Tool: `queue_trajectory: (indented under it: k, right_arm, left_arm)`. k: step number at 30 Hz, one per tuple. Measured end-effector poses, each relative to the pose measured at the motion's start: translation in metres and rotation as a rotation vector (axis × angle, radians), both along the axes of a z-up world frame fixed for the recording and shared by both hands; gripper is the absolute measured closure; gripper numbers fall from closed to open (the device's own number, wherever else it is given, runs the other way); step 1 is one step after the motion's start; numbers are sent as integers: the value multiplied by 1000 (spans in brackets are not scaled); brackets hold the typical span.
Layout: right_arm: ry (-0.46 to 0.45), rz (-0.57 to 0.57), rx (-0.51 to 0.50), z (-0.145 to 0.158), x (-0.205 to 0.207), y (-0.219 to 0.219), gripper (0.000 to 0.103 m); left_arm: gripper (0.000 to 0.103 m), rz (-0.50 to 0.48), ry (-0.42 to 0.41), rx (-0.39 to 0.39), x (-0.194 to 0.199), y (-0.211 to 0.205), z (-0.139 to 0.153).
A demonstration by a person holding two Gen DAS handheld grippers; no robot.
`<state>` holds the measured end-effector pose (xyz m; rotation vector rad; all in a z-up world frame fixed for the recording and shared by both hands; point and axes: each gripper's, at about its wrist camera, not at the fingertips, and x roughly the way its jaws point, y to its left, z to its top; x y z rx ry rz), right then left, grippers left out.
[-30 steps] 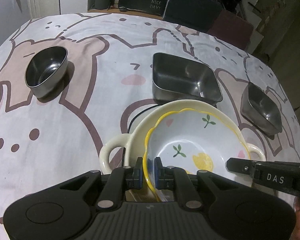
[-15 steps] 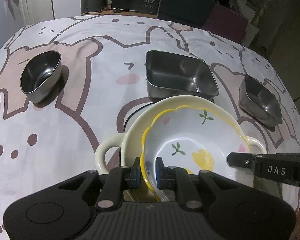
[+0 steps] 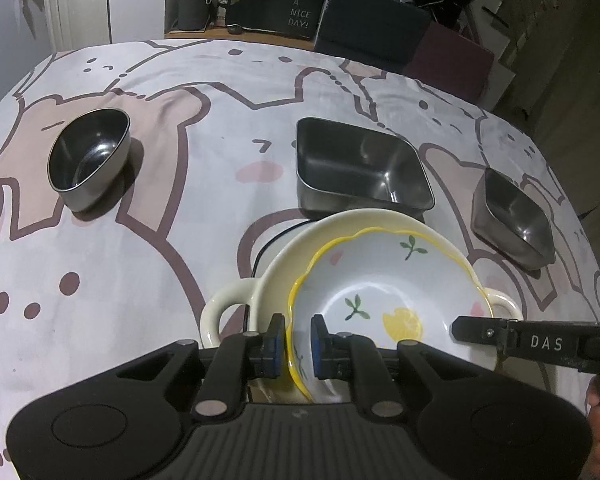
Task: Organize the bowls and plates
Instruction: 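Lower the floral bowl into the cream bowl with both tools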
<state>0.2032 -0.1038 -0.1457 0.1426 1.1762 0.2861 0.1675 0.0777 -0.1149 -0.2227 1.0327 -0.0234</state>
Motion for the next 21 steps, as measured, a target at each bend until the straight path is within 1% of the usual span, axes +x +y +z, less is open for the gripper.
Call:
queue_trajectory:
  k: [6,11,13,15,19,21]
  right_arm:
    - [3,-1,3,0,0,0,96]
    - [9,11,-8,0,0,3,95]
    - [15,14,-7,0,1,4,91]
    - [30,1,12,-1,2,2,90]
    - [61,-48,66,-1,7,-7,84]
    - [65,-64,92,0,7,-11,84]
  left_arm:
    - [89,-2,6,0,0,0,-1]
    - [89,-18,20,21,0,-1,-4]
    - [90,-18,20,21,0,0,-4]
    - [93,-19,25,21,0,0,-4]
    - [94,-26,28,28,-1,-1,-5]
    - [94,-26,29,28,-1,-1,-5]
